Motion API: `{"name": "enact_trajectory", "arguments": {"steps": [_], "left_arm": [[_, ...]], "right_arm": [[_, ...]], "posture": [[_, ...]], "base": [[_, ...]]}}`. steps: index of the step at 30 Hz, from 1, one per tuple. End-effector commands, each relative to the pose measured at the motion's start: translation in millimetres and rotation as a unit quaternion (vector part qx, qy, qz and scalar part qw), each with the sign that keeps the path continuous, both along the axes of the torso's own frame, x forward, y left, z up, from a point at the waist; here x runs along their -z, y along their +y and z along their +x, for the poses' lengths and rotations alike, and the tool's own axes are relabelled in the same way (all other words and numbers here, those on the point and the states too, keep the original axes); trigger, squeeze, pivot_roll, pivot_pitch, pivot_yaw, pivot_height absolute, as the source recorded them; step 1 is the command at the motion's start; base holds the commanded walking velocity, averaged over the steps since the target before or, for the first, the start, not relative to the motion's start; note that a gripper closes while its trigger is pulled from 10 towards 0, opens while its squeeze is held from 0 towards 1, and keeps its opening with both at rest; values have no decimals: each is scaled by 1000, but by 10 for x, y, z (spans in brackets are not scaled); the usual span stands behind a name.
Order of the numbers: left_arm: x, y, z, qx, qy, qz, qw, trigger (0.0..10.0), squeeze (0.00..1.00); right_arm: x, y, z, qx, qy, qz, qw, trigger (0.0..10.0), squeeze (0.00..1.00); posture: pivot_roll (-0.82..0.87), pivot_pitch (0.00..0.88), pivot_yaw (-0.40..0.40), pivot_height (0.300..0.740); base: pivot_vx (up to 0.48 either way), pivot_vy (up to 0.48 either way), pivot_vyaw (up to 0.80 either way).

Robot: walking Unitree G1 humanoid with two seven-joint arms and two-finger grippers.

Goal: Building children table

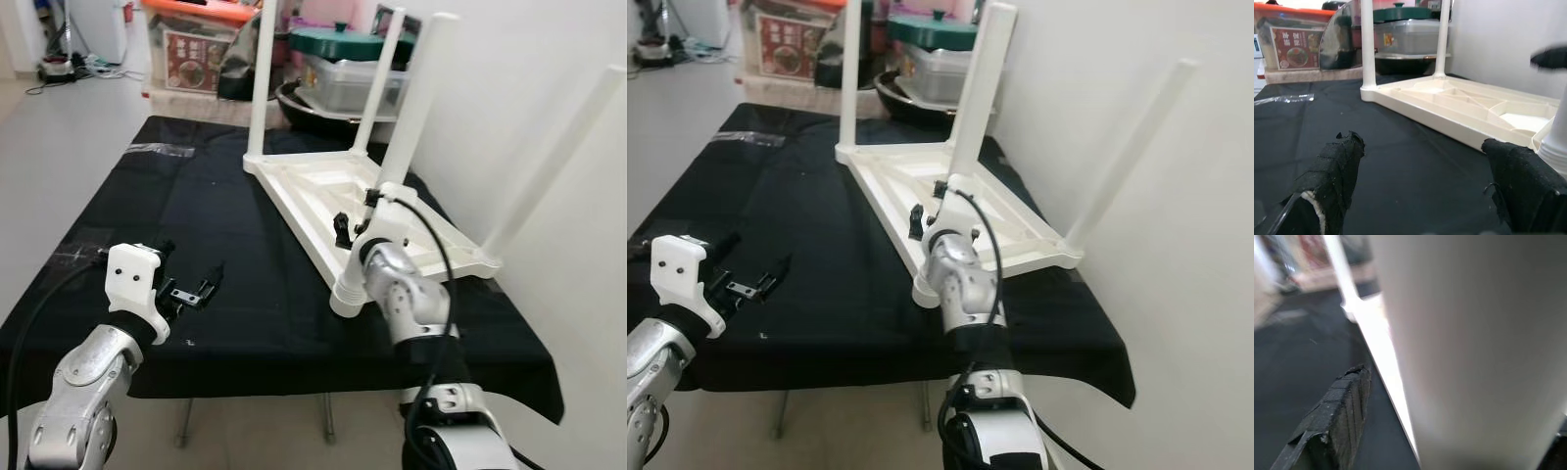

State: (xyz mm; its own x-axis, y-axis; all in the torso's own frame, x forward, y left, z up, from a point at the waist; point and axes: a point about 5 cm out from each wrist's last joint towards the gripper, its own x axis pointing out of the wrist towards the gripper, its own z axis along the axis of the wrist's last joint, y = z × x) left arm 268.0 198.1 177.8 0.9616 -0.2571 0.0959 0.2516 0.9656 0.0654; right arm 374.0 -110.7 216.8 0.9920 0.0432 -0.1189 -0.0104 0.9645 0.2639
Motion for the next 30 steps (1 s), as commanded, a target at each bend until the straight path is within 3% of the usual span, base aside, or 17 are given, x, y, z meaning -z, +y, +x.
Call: {"name": "enact_trajectory", "arguments": {"steps": [1, 2, 3, 5, 7, 8, 10, 16, 17, 18, 19, 24, 25, 26, 28, 29, 30], "left_arm": [[35, -37, 15, 7, 4, 2, 1000, 10000, 0], [35, -37, 15, 7, 4, 2, 1000, 10000, 0], [30, -34, 25, 8, 4, 3, 1000, 10000, 0], [20, -29, 44, 9, 2, 4, 1000, 10000, 0], [15, -35, 50, 11, 1, 5, 1000, 10000, 0], [15, -35, 50, 11, 1, 5, 1000, 10000, 0], [7, -44, 51, 13, -2, 7, 1000, 10000, 0], [-7, -31, 55, 13, -4, 9, 1000, 10000, 0], [-18, -29, 57, 13, -5, 10, 1000, 10000, 0], [-18, -29, 57, 13, -5, 10, 1000, 10000, 0], [-31, -21, 58, 12, -7, 12, 1000, 10000, 0], [-51, 5, 53, 10, -10, 15, 1000, 10000, 0], [-53, 19, 41, 8, -10, 16, 1000, 10000, 0], [-48, 35, 26, 6, -9, 17, 1000, 10000, 0], [-48, 35, 26, 6, -9, 17, 1000, 10000, 0], [-41, 44, 15, 5, -8, 17, 1000, 10000, 0], [-41, 44, 15, 5, -8, 17, 1000, 10000, 0]], "right_arm": [[-180, -93, 22, -34, -38, 6, 999, 10000, 0], [-180, -93, 22, -34, -38, 6, 999, 10000, 0], [-251, -147, 47, -76, -61, -5, 995, 10000, 0], [-279, -264, 70, -197, -103, -37, 974, 10000, 0], [-232, -374, 56, -278, -117, -63, 951, 10000, 0], [-232, -374, 56, -278, -117, -63, 951, 10000, 0], [-201, -503, 74, -321, -114, -80, 937, 10000, 0], [-111, -626, 168, -328, -83, -97, 936, 10000, 0], [-83, -641, 192, -323, -76, -104, 938, 4078, 0], [-83, -641, 192, -323, -76, -104, 938, 4078, 0], [-63, -651, 220, -310, -73, -110, 942, 0, 0], [-50, -699, 285, -252, -67, -100, 960, 0, 0], [-29, -749, 323, -192, -57, -96, 975, 0, 0], [21, -845, 359, -75, -25, -80, 994, 0, 0], [21, -845, 359, -75, -25, -80, 994, 0, 0], [96, -934, 359, 38, 15, -49, 998, 0, 0], [96, -934, 359, 38, 15, -49, 998, 0, 0]], "posture": [[94, 0, -169, 740], [94, 0, -169, 740], [94, 0, -168, 740], [91, 0, -165, 740], [103, 0, -166, 740], [103, 0, -166, 740], [103, 0, -166, 740], [124, 0, -170, 740], [137, 0, -177, 740], [137, 0, -177, 740], [139, 0, -178, 740], [151, 0, -182, 740], [152, 0, -188, 740], [140, 0, -189, 740], [140, 0, -189, 740], [137, 0, -187, 740], [137, 0, -187, 740]], "base": [[0, 0, 0], [0, 0, 0], [0, 0, 0], [0, 0, 0], [0, 0, 0], [0, 0, 0], [0, 0, 0], [0, 0, 0], [0, 0, 0], [0, 0, 0], [0, 0, 0], [0, 0, 0], [0, 0, 0], [0, 0, 0], [0, 0, 0], [0, 0, 0], [0, 0, 0]]}}
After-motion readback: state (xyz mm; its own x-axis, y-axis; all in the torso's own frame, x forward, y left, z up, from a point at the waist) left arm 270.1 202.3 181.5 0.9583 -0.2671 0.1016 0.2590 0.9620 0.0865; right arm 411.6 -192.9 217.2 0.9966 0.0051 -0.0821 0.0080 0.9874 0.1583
